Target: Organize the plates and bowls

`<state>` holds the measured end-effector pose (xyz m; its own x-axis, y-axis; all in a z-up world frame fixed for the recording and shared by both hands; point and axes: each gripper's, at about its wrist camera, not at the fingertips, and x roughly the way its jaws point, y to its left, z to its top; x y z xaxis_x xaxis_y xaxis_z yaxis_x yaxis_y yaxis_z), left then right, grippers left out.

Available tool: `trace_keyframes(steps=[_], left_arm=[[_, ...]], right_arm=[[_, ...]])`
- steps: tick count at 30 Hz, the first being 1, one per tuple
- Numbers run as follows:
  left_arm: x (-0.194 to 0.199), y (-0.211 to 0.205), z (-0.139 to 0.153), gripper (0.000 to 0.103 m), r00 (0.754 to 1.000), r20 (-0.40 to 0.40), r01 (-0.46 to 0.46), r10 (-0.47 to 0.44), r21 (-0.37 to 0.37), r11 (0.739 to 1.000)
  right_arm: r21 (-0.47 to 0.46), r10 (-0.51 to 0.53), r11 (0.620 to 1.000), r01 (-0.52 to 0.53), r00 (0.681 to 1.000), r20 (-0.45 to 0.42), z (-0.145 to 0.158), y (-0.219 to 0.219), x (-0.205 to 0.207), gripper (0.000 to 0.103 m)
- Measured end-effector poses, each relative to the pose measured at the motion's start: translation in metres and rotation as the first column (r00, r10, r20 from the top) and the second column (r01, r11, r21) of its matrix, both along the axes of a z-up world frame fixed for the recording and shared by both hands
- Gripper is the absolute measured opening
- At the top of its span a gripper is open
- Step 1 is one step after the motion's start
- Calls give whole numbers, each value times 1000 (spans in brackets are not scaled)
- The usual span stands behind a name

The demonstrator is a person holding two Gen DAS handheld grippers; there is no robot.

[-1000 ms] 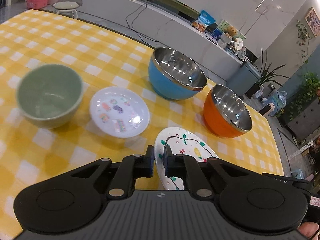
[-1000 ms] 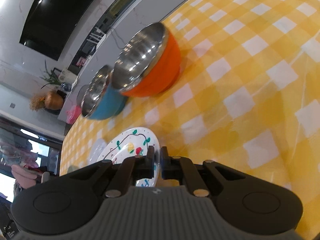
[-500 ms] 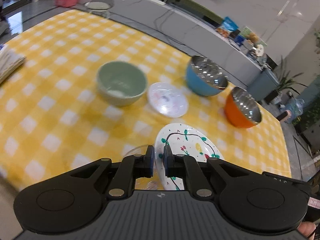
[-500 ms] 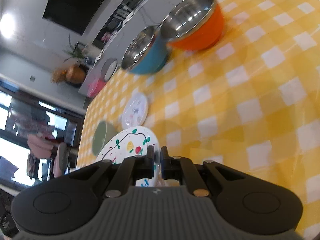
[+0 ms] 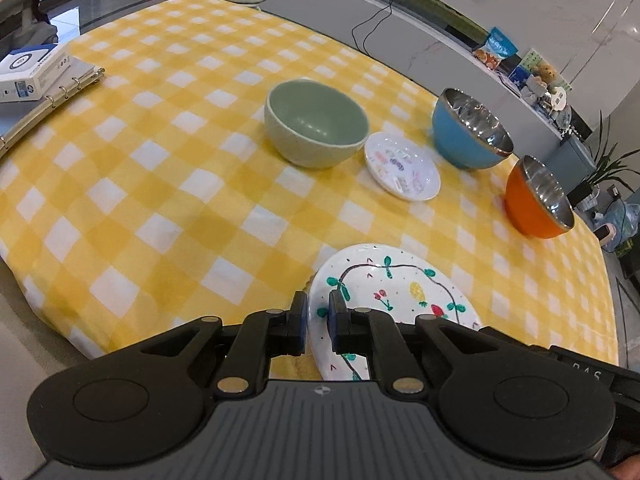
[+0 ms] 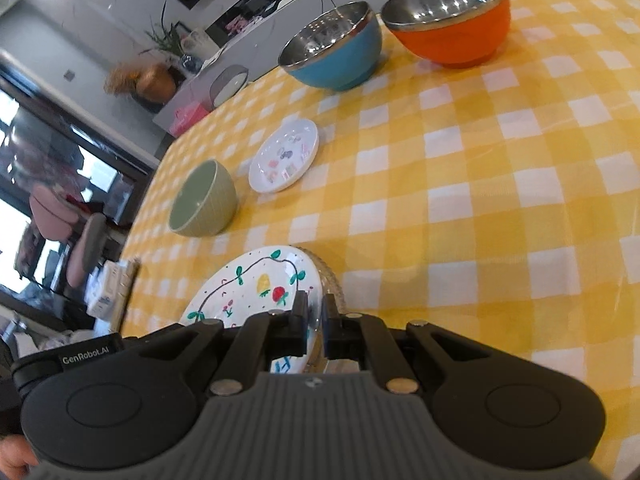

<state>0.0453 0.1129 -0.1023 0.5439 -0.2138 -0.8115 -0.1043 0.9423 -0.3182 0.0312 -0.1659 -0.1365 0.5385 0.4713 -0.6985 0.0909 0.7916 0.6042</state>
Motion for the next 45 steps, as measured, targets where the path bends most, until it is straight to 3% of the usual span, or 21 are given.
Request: trace_keyframes(steps=[18,29,37,45], left_arm=[[-6,-15,-15,12,999,23,45,-48,122,992],[-7,-22,-18,11,997,39,63,-71,177,982],[-8,-25,-17,12,995,42,75,-85,200,977],[-6,-25,-8,16,995,55,76,-87,177,981]], right_arm=[[-272,102,959,-81,993,66,0,32,-5,6],[-442,179,891,-107,976,123,1,54,-10,4],[-489,201,865,-114,971,130,2,59,-12,4],[-454,183,886,-95,971,153,8,55,-12,8]])
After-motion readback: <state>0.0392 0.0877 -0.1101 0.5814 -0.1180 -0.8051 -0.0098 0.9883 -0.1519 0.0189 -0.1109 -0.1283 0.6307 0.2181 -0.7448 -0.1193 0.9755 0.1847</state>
